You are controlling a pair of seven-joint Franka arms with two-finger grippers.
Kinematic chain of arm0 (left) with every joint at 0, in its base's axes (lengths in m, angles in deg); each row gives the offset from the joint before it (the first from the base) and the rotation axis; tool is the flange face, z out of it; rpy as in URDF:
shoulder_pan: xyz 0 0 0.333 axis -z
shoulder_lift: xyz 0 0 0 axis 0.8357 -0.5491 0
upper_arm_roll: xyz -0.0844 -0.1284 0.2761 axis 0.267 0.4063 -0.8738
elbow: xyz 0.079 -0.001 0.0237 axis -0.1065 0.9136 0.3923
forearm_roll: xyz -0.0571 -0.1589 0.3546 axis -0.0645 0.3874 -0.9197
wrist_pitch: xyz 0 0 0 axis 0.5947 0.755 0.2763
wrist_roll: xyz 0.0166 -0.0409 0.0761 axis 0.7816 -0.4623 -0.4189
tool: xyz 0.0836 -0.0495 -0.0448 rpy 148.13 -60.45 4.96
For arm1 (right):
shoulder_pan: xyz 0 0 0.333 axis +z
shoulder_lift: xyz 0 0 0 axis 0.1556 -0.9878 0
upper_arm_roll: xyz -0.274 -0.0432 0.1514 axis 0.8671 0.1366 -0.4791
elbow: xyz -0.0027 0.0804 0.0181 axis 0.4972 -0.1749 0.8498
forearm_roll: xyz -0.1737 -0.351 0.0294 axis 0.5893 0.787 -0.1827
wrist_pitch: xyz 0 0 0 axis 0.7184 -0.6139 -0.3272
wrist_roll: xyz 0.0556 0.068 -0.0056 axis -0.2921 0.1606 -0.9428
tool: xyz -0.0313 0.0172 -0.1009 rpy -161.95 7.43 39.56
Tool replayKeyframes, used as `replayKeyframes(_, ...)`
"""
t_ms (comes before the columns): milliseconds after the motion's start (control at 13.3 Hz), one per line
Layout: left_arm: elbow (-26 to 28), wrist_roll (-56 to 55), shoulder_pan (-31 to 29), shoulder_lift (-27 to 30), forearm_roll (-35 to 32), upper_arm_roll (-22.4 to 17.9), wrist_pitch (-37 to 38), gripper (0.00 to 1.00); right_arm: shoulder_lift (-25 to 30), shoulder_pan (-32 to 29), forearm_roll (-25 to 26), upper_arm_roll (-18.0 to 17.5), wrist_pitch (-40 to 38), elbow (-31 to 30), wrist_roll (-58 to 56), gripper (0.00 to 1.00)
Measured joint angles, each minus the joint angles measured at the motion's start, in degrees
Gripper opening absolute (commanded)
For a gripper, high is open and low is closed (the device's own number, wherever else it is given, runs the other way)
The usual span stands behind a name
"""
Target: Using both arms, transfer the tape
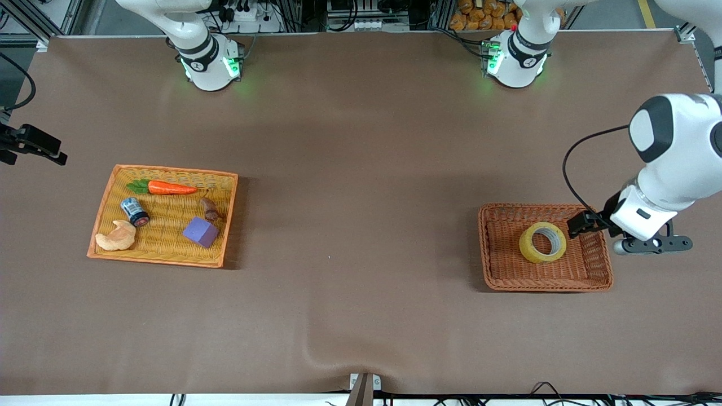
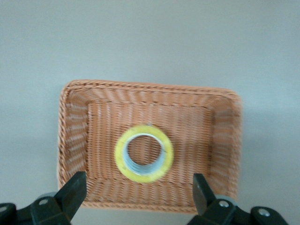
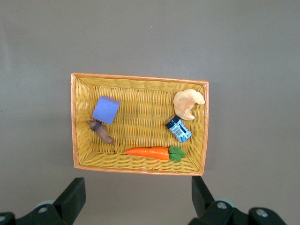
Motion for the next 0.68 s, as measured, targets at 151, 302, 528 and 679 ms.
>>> replayKeyframes(151,-2.4,-2.8,0.2,1.9,0.0,2.1,5.8,1.0,0.0,0.0,0.0,0.0,-0.1,-0.1,0.0,1.0)
replayKeyframes(302,-3.6,-4.3,0.5,4.5,0.0,2.2,9.0,1.0,-0.1,0.0,0.0,0.0,-0.3,-0.1,0.0,1.0)
replayKeyframes(528,-3.9,-4.6,2.1,8.6,0.0,0.8,15.7,1.0,-0.2,0.0,0.0,0.0,-1.1,-0.2,0.1,1.0)
replayKeyframes(679,-4.0,-4.6,4.8,11.0,0.0,-2.0,19.2,1.0,-0.2,0.0,0.0,0.0,-1.2,-0.2,0.1,1.0)
